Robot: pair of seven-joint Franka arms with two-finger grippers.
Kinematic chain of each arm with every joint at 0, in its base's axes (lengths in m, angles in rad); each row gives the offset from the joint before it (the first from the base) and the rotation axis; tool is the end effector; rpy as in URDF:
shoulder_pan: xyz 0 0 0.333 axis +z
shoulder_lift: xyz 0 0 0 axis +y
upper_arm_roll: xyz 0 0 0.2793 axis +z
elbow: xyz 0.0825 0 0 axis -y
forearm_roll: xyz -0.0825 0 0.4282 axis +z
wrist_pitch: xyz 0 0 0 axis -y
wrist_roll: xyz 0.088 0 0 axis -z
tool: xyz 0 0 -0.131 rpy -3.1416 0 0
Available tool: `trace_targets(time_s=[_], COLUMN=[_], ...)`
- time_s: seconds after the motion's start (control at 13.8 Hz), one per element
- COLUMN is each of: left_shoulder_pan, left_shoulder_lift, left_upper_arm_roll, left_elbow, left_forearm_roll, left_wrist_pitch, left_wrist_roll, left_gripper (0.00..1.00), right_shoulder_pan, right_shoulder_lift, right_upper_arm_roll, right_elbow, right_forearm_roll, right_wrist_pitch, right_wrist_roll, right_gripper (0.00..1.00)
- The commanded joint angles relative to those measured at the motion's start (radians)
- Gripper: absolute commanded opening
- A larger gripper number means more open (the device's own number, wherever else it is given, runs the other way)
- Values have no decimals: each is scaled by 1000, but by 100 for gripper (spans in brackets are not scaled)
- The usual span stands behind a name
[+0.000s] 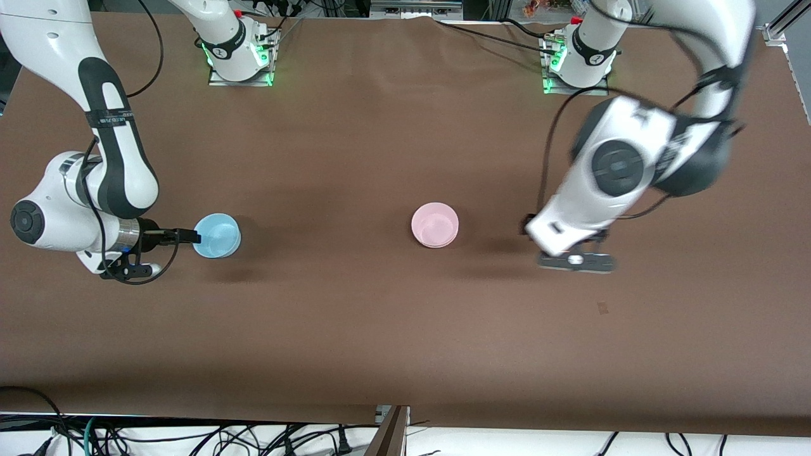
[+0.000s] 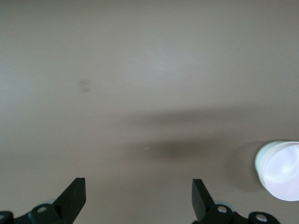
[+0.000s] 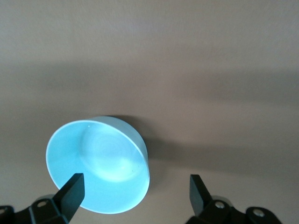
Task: Stack pink and blue bowls on white bowl
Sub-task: 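Withdraw the left gripper while the right gripper grasps the blue bowl rim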
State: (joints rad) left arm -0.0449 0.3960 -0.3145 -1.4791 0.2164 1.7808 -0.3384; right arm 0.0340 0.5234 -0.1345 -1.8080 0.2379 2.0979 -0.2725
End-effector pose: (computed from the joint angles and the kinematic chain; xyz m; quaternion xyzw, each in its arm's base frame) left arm 0.6633 -0.2006 0.3820 -0.9979 0.0278 0.0195 0.0546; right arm 0.6337 -0.0482 0.1537 -0.9917 -0.0192 0.0986 0.0806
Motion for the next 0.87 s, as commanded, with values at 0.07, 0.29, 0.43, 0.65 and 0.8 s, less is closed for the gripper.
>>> trace_targets(time_s=[0.07,0.29,0.43,0.65,0.8], left_shoulder_pan=[86,172,207,195,101], left_shoulder_lift=[-161,-203,-213,-286,-363], left_upper_arm_roll=[-11,-9,-3,73,203], left_elbow=[-20,54,65,-40,-160], left_forearm_roll=[-18,-64,-115,-150,-225], left_wrist_pitch=[-144,-326,-343,-269,-154], left_wrist_roll=[177,214,260,262,262], left_gripper=[100,100,100,100,100], right_shoulder_pan=[1,1,0,0,0], right_shoulder_lift=[-31,-49,-55,-52,-48], right_upper_arm_roll=[-8,-14,-23,-25,-24], right_elbow=[-83,-123,-142,-162,-181], right_forearm_roll=[29,29,29,46,73], right_wrist_pitch=[43,51,60,125,180], right_wrist_roll=[-24,-25,-25,-27,-40], right_gripper=[99,99,99,99,99])
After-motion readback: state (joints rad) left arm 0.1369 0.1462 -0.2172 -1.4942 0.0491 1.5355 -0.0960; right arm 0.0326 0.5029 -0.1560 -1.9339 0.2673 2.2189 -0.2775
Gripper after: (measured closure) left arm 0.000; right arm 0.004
